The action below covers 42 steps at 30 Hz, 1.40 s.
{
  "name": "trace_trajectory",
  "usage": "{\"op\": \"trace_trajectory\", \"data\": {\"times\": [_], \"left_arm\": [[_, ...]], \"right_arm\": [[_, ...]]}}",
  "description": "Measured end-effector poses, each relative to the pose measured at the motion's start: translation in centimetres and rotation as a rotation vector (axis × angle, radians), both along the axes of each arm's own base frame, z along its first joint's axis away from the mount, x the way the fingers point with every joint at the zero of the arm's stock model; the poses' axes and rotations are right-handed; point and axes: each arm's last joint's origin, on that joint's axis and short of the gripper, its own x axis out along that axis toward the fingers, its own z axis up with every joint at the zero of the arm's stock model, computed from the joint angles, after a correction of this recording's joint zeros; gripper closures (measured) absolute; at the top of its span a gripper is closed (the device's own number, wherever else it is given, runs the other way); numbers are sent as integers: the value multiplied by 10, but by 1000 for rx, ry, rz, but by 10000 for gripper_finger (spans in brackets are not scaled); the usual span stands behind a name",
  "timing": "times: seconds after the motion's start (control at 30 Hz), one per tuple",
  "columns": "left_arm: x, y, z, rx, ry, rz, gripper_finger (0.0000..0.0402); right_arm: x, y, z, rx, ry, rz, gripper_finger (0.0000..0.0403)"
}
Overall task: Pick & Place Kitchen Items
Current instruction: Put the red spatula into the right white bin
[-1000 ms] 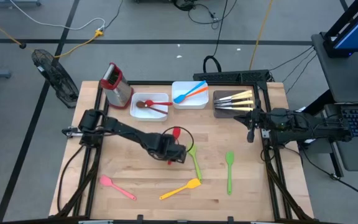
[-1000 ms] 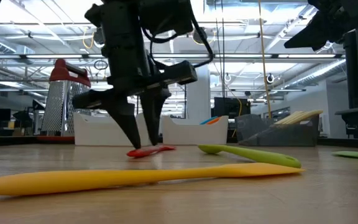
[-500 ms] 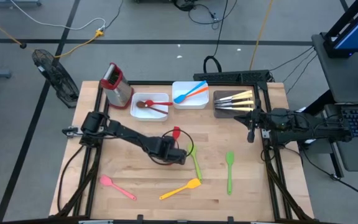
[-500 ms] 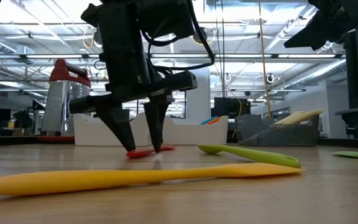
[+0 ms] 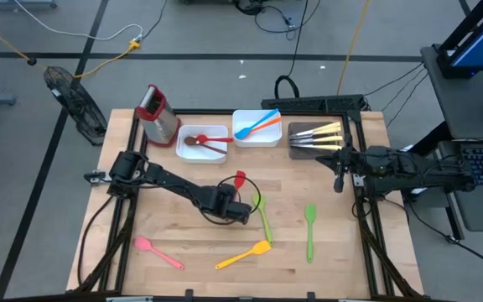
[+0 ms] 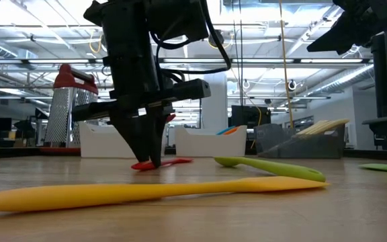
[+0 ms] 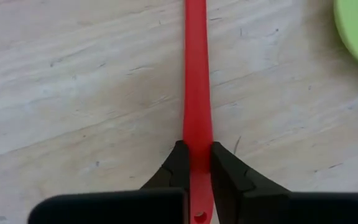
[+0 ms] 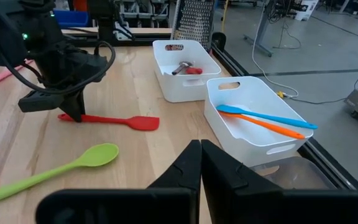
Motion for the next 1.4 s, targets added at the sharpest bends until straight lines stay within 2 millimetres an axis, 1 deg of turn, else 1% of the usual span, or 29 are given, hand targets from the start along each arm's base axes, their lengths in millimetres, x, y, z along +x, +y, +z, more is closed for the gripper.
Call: {"op": "trace_trajectory", "data": {"times": [0.17, 0.43, 0.77, 1.4], "left_arm": [[-1, 0, 4, 18, -23, 1, 380], [-1, 0, 5, 20, -33, 10, 380], [0, 2, 20, 42, -93, 22, 380], [2, 3, 22, 108, -131, 49, 380]], "right_arm": [[0, 0, 0, 0, 0, 0, 399], [0, 0, 0, -1, 0, -1, 399], [0, 0, 0, -5, 2, -2, 399], [0, -1, 0, -14, 2, -26, 399]]}}
